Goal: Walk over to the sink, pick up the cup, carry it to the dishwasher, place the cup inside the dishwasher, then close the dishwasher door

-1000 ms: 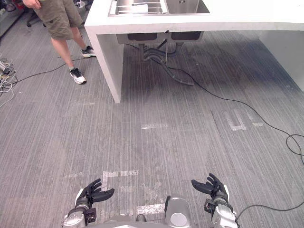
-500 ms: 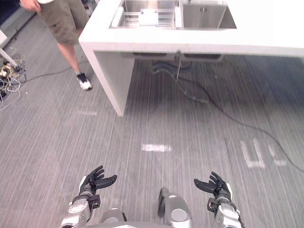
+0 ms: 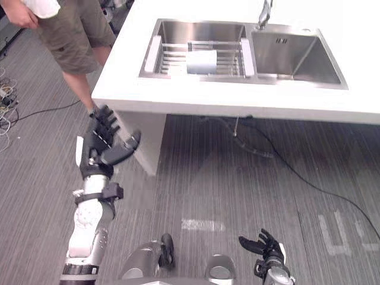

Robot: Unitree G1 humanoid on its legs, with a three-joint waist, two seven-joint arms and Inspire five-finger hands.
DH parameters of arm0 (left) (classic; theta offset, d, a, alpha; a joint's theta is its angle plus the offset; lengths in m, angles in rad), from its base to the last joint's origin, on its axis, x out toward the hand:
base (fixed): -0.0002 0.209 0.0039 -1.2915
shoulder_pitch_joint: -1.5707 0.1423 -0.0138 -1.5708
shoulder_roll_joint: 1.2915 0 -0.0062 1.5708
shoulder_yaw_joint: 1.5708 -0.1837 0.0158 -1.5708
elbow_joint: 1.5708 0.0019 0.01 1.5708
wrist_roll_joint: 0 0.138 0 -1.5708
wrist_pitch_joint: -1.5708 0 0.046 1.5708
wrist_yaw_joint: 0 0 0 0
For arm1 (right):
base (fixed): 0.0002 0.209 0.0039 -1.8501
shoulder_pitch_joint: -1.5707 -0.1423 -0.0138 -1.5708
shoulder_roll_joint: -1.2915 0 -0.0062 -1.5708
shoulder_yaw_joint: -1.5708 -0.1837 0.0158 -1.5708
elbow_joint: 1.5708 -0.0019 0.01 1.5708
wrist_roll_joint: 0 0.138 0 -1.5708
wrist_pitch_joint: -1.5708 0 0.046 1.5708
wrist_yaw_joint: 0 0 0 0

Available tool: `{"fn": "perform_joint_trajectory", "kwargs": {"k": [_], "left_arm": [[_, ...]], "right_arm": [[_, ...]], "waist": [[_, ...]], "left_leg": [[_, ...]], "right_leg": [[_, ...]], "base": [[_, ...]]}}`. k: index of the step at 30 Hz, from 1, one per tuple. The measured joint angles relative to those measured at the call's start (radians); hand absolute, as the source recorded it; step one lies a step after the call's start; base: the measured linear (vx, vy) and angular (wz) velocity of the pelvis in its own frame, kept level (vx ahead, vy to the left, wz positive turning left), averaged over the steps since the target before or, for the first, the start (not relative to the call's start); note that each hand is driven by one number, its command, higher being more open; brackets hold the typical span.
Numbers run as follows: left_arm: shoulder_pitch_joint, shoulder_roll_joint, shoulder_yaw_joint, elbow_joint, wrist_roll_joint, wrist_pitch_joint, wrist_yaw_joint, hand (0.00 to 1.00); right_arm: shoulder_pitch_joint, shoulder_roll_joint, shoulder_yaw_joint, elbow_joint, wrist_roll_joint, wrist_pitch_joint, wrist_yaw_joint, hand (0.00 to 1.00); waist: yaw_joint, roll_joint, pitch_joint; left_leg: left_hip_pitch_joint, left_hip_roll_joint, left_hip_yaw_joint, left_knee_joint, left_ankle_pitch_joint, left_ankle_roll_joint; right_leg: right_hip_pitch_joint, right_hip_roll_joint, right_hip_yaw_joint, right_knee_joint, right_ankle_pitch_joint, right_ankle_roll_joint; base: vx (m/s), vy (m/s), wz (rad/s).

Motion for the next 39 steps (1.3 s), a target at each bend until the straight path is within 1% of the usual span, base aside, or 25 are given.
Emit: {"fn": "perform_joint_trajectory", "kwargs": {"k": [2,3,4,5,6,7,8,9,10,11,12,13,14,16,17,18,19,21,22,23,24,26,30,34,39], "left_arm": [[-0.008,0.011,0.006,-0.053,0.015,-0.042,0.031,0.9],[-0.015,0.014,0.007,-0.079,0.023,-0.063,0.032,0.9],[-0.02,0.016,0.006,-0.083,0.025,-0.074,0.033,0.9],[-0.038,0.021,0.004,-0.082,0.041,-0.079,0.038,0.9],[-0.051,0.03,0.004,-0.082,0.051,-0.08,0.052,0.9],[-0.056,0.038,0.003,-0.081,0.064,-0.08,0.055,0.9],[-0.06,0.055,-0.003,-0.074,0.085,-0.081,0.057,0.9],[-0.057,0.044,-0.004,-0.063,0.098,-0.084,0.057,0.9],[-0.075,0.059,-0.004,-0.049,0.1,-0.079,0.05,0.9],[-0.124,0.078,-0.022,-0.006,0.102,-0.078,0.039,0.9],[-0.167,0.091,-0.041,0.036,0.102,-0.074,0.018,0.9],[-0.187,0.096,-0.054,0.057,0.103,-0.073,0.005,0.9],[-0.216,0.111,-0.081,0.087,0.116,-0.071,-0.017,0.9],[-0.238,0.157,-0.132,0.109,0.158,-0.068,-0.054,0.9],[-0.24,0.18,-0.155,0.109,0.184,-0.068,-0.071,0.9],[-0.24,0.193,-0.161,0.107,0.201,-0.068,-0.082,0.9],[-0.24,0.212,-0.163,0.099,0.238,-0.062,-0.103,0.9],[-0.243,0.23,-0.172,0.096,0.28,-0.058,-0.123,0.9],[-0.244,0.231,-0.177,0.097,0.3,-0.051,-0.139,0.9],[-0.251,0.233,-0.195,0.1,0.321,-0.04,-0.154,0.9],[-0.255,0.243,-0.209,0.115,0.342,-0.035,-0.176,0.9],[-0.254,0.257,-0.225,0.135,0.365,-0.012,-0.199,0.9],[-0.245,0.282,-0.309,0.139,0.421,0.002,-0.267,0.9],[-0.239,0.28,-0.309,0.138,0.457,0.003,-0.277,0.9],[-0.178,0.286,-0.31,0.138,0.473,0.001,-0.288,0.9]], "right_arm": [[-0.009,0.013,0.004,-0.001,-0.004,0.0,0.017,0.9],[-0.022,0.012,0.004,-0.004,-0.008,-0.001,0.019,0.9],[-0.027,0.011,0.004,-0.009,-0.008,-0.001,0.019,0.9],[-0.028,0.008,0.004,-0.024,-0.008,-0.003,0.021,0.9],[-0.025,0.004,0.005,-0.036,-0.009,-0.003,0.023,0.9],[-0.013,0.001,0.011,-0.043,-0.009,-0.004,0.022,0.9],[0.018,-0.021,0.031,-0.052,-0.009,-0.007,0.025,0.9],[0.011,-0.048,0.033,-0.044,-0.012,-0.004,0.028,0.9],[0.008,-0.076,0.03,-0.052,-0.018,-0.004,0.032,0.9],[0.005,-0.094,0.019,-0.053,-0.031,-0.003,0.036,0.9],[0.005,-0.112,0.019,-0.053,-0.03,-0.003,0.042,0.9],[0.005,-0.118,0.02,-0.053,-0.03,-0.003,0.044,0.9],[0.005,-0.123,0.021,-0.053,-0.03,-0.002,0.046,0.9],[0.007,-0.123,0.021,-0.061,-0.029,-0.005,0.049,0.9],[0.009,-0.13,0.02,-0.069,-0.029,-0.007,0.05,0.9],[0.005,-0.132,0.021,-0.069,-0.029,-0.007,0.051,0.9],[-0.003,-0.132,0.021,-0.069,-0.028,-0.008,0.052,0.9],[-0.006,-0.126,0.022,-0.069,-0.028,-0.008,0.056,0.9],[-0.002,-0.127,0.022,-0.069,-0.029,-0.007,0.061,0.9],[0.004,-0.136,0.021,-0.069,-0.029,-0.008,0.063,0.9],[-0.001,-0.118,0.021,-0.065,-0.03,-0.005,0.06,0.9],[0.012,-0.103,0.021,-0.068,-0.03,-0.006,0.066,0.9],[0.02,-0.067,0.021,-0.07,-0.038,-0.006,0.07,0.9],[0.022,-0.052,0.022,-0.07,-0.048,-0.006,0.075,0.9],[0.024,-0.052,0.026,-0.07,-0.078,-0.006,0.075,0.9]], "waist": [[-0.001,0.011,-0.001],[-0.001,0.025,-0.001],[-0.002,0.032,-0.001],[-0.01,0.042,0.003],[-0.026,0.044,0.001],[-0.031,0.038,-0.003],[-0.047,0.024,-0.014],[-0.041,0.064,-0.017],[-0.039,0.086,-0.027],[-0.046,0.086,-0.027],[-0.058,0.087,-0.026],[-0.06,0.088,-0.023],[-0.06,0.088,-0.018],[-0.057,0.085,-0.014],[-0.054,0.077,-0.009],[-0.051,0.08,-0.011],[-0.048,0.082,-0.012],[-0.041,0.082,-0.012],[-0.039,0.092,-0.014],[-0.041,0.127,-0.014],[-0.04,0.099,-0.003],[-0.037,0.084,0.003],[-0.041,0.081,0.002],[-0.046,0.083,0.001],[-0.051,0.082,-0.005]], "left_leg": [[0.106,0.015,0.013,-0.087,-0.006,-0.01],[0.159,0.032,0.024,-0.128,-0.008,-0.016],[0.183,0.042,0.029,-0.142,-0.009,-0.017],[0.222,0.058,0.032,-0.151,-0.015,-0.027],[0.26,0.071,0.035,-0.148,-0.039,-0.068],[0.282,0.07,0.04,-0.143,-0.058,-0.098],[0.325,0.07,0.043,-0.117,-0.103,-0.156],[0.339,0.099,0.048,-0.107,-0.114,-0.159],[0.326,0.116,0.039,-0.062,-0.098,-0.17],[0.304,0.118,0.026,0.016,-0.056,-0.177],[0.26,0.131,0.006,0.144,0.011,-0.194],[0.23,0.145,-0.001,0.229,0.051,-0.201],[0.172,0.181,-0.005,0.38,0.058,-0.202],[0.085,0.231,0.032,0.532,-0.006,-0.175],[0.043,0.231,0.051,0.503,-0.025,-0.153],[0.023,0.225,0.056,0.457,-0.032,-0.139],[-0.009,0.207,0.057,0.339,-0.037,-0.131],[-0.035,0.171,0.045,0.134,-0.022,-0.127],[-0.033,0.151,0.04,0.013,0.043,-0.129],[-0.033,0.15,0.029,-0.104,0.181,-0.114],[-0.016,0.129,0.039,-0.115,0.181,-0.11],[0.0,0.096,0.048,-0.16,0.184,-0.099],[0.047,0.064,0.06,-0.22,0.189,-0.091],[0.064,0.066,0.061,-0.242,0.189,-0.091],[0.086,0.07,0.064,-0.278,0.204,-0.098]], "right_leg": [[-0.087,0.003,-0.064,-0.068,-0.037,-0.064],[-0.147,0.022,-0.096,-0.169,-0.05,-0.09],[-0.177,0.036,-0.101,-0.234,-0.046,-0.095],[-0.223,0.067,-0.091,-0.379,-0.011,-0.105],[-0.243,0.103,-0.068,-0.549,0.076,-0.105],[-0.243,0.111,-0.051,-0.64,0.135,-0.111],[-0.24,0.121,-0.011,-0.648,0.355,-0.193],[-0.252,0.137,-0.013,-0.592,0.324,-0.181],[-0.265,0.145,-0.005,-0.53,0.257,-0.19],[-0.26,0.127,-0.009,-0.479,0.2,-0.19],[-0.216,0.116,-0.02,-0.48,0.167,-0.194],[-0.183,0.115,-0.026,-0.499,0.159,-0.197],[-0.119,0.123,-0.035,-0.55,0.154,-0.198],[-0.01,0.135,-0.05,-0.636,0.154,-0.199],[0.032,0.135,-0.049,-0.679,0.156,-0.196],[0.048,0.134,-0.046,-0.701,0.157,-0.195],[0.065,0.132,-0.039,-0.727,0.158,-0.192],[0.075,0.127,-0.029,-0.746,0.167,-0.167],[0.076,0.129,-0.025,-0.743,0.164,-0.151],[0.076,0.15,-0.026,-0.73,0.15,-0.129],[0.076,0.128,-0.012,-0.718,0.141,-0.114],[0.077,0.105,-0.004,-0.731,0.141,-0.102],[0.112,0.086,0.004,-0.775,0.147,-0.083],[0.125,0.096,0.001,-0.789,0.146,-0.081],[0.131,0.106,-0.002,-0.799,0.146,-0.081]], "base": [[0.56,0.0,-0.27],[0.54,-0.04,-0.24],[0.52,-0.085,-0.16],[0.53,-0.134,0.07],[0.55,-0.158,0.2],[0.6,-0.181,0.4],[0.53,-0.169,0.17],[0.65,-0.194,-0.03],[0.58,-0.196,-0.11],[0.63,-0.226,0.15],[0.56,-0.232,0.32],[0.42,-0.189,0.24],[0.34,-0.158,0.11],[0.25,-0.104,0.04],[0.21,-0.039,-0.05],[0.25,0.018,-0.12],[0.2,0.091,-0.17],[0.19,0.131,-0.15],[0.19,0.187,-0.09],[0.22,0.205,-0.04],[0.18,0.161,-0.02],[0.15,0.134,0.01],[0.12,0.075,-0.03],[0.06,-0.02,-0.03],[0.01,-0.022,-0.02]]}}
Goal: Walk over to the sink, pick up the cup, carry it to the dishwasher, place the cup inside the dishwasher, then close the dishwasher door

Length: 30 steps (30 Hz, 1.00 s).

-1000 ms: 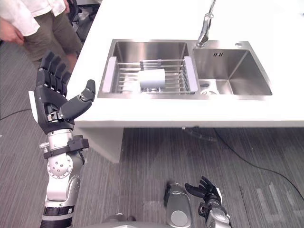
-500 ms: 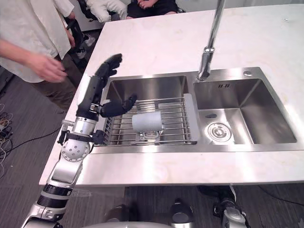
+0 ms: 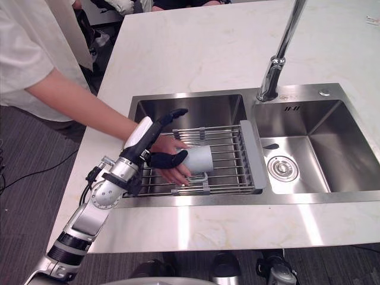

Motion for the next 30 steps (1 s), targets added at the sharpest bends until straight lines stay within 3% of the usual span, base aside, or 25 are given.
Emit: {"fn": "perform_joint_trajectory", "kwargs": {"k": [14,22,30], "left_arm": [[0.111,0.018,0.005,-0.027,0.0,-0.011,0.002,0.9],[0.163,0.018,0.043,-0.065,-0.005,0.002,0.013,0.9],[0.201,0.01,0.019,-0.108,-0.023,0.01,0.007,0.9]], "right_arm": [[0.029,0.014,0.038,0.022,-0.032,0.001,-0.001,0.9],[0.035,0.027,0.038,0.034,-0.038,0.004,-0.001,0.9],[0.04,0.029,0.039,0.062,-0.039,0.008,-0.001,0.9]], "waist": [[0.0,-0.004,-0.076],[0.022,-0.01,-0.084],[0.026,-0.017,-0.091]], "left_leg": [[0.048,-0.005,-0.019,-0.075,0.026,-0.005],[0.072,-0.008,-0.018,-0.099,0.034,-0.006],[0.076,-0.016,-0.022,-0.109,0.043,0.001]], "right_leg": [[0.057,0.011,-0.029,-0.062,0.009,0.002],[0.082,0.014,-0.029,-0.085,0.019,0.004],[0.088,0.01,-0.031,-0.102,0.03,0.004]], "base": [[0.01,-0.003,0.04],[0.01,0.001,0.0],[-0.02,0.01,0.01]]}}
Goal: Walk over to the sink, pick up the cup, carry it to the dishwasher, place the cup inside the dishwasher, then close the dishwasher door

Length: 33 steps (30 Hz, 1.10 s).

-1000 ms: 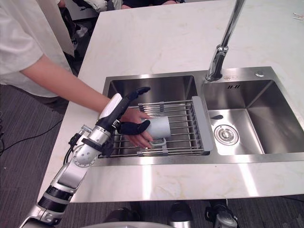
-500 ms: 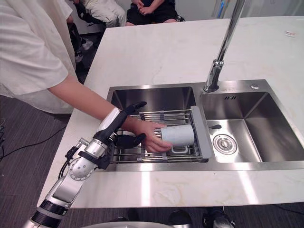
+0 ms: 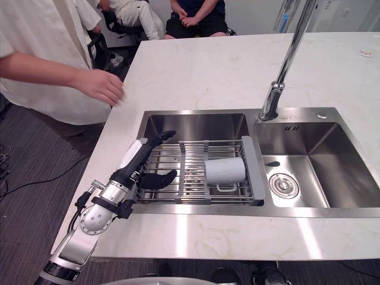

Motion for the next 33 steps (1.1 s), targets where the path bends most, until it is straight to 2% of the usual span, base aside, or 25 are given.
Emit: {"fn": "perform_joint_trajectory", "kwargs": {"k": [5,11,17,21,26,33], "left_arm": [[0.015,-0.04,-0.072,-0.082,0.0,0.001,-0.007,0.9],[0.012,-0.114,-0.175,-0.1,0.008,0.001,-0.02,0.9],[-0.037,-0.156,-0.224,-0.087,0.061,0.005,-0.015,0.9],[-0.06,-0.155,-0.233,-0.018,0.086,0.008,-0.01,0.9],[-0.063,-0.154,-0.231,0.09,0.134,0.045,0.008,0.9],[-0.092,-0.158,-0.209,0.169,0.18,0.068,0.036,0.9]], "right_arm": [[0.008,0.014,0.0,0.013,0.0,0.002,0.0,0.9],[0.011,0.021,0.001,0.031,0.0,0.003,0.0,0.9],[0.011,0.026,0.007,0.031,0.0,0.003,-0.001,0.9],[0.011,0.028,0.026,0.031,0.001,0.005,-0.006,0.9],[0.011,0.034,0.036,0.029,0.003,0.005,-0.014,0.9],[0.014,0.036,0.035,0.029,0.007,0.006,-0.016,0.9]], "waist": [[0.001,-0.013,-0.01],[-0.001,-0.011,-0.032],[-0.004,-0.01,-0.039],[-0.011,-0.009,-0.04],[-0.032,-0.009,-0.04],[-0.036,-0.009,-0.036]], "left_leg": [[0.0,0.0,0.003,-0.001,0.0,0.0],[0.001,0.001,0.006,-0.002,0.0,0.0],[0.007,0.001,0.012,-0.013,0.008,0.0],[0.025,0.001,0.023,-0.034,0.017,-0.003],[0.026,0.0,0.036,-0.045,0.019,-0.004],[0.023,0.003,0.037,-0.045,0.019,-0.004]], "right_leg": [[0.001,0.001,0.003,0.001,0.0,0.0],[-0.002,0.001,0.007,0.005,0.0,0.0],[-0.007,0.001,0.014,0.012,-0.001,0.0],[-0.011,0.005,0.023,0.011,0.0,-0.001],[-0.022,0.006,0.03,0.004,0.0,-0.001],[-0.022,0.01,0.031,-0.002,0.003,-0.001]], "base": [[0.0,0.0,0.0],[0.0,0.0,0.0],[-0.01,0.004,-0.02],[-0.01,0.004,-0.07],[0.02,0.007,-0.08],[0.01,0.001,-0.01]]}}
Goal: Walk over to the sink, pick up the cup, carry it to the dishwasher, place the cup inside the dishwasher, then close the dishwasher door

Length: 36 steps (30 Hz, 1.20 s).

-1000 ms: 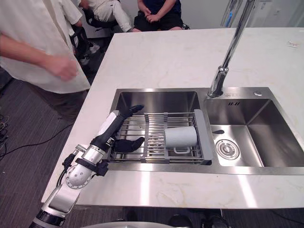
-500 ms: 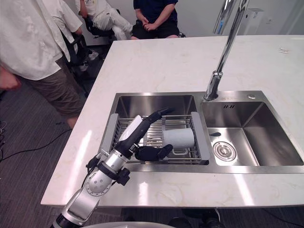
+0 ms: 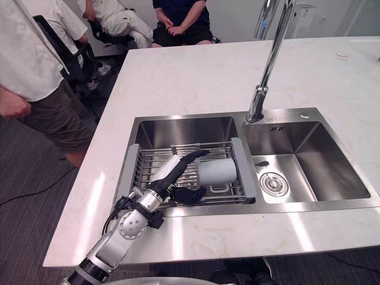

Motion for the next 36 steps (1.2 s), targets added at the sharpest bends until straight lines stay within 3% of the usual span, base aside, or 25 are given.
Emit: {"fn": "perform_joint_trajectory", "kwargs": {"k": [11,24,25,36], "left_arm": [[-0.061,-0.02,0.021,0.058,0.041,0.024,0.027,0.9],[-0.175,-0.022,-0.013,0.097,0.187,0.04,0.027,0.9],[-0.186,-0.023,-0.02,0.099,0.211,0.042,0.027,0.3],[-0.251,-0.018,-0.007,0.135,0.257,0.075,0.035,0.3]], "right_arm": [[-0.024,0.009,-0.001,-0.002,0.001,0.0,-0.006,0.9],[-0.05,0.007,-0.001,-0.014,0.003,0.0,-0.006,0.9],[-0.052,0.007,-0.001,-0.014,0.003,0.0,-0.006,0.9],[-0.067,0.002,-0.001,-0.013,0.005,-0.001,-0.007,0.9]], "waist": [[-0.029,0.005,0.041],[-0.062,0.036,0.08],[-0.064,0.038,0.081],[-0.075,0.049,0.09]], "left_leg": [[-0.011,0.004,0.027,0.0,-0.002,-0.003],[-0.014,0.013,0.061,0.0,-0.007,-0.009],[-0.018,0.013,0.066,0.0,-0.007,-0.009],[-0.018,0.012,0.079,0.0,-0.008,-0.011]], "right_leg": [[-0.014,0.006,0.027,-0.033,0.025,-0.001],[-0.037,0.016,0.059,-0.031,0.032,-0.002],[-0.043,0.016,0.064,-0.031,0.034,-0.002],[-0.054,0.012,0.079,-0.033,0.042,0.002]], "base": [[-0.01,0.013,-0.08],[0.01,0.004,-0.08],[0.0,0.018,-0.12],[0.0,0.005,-0.03]]}}
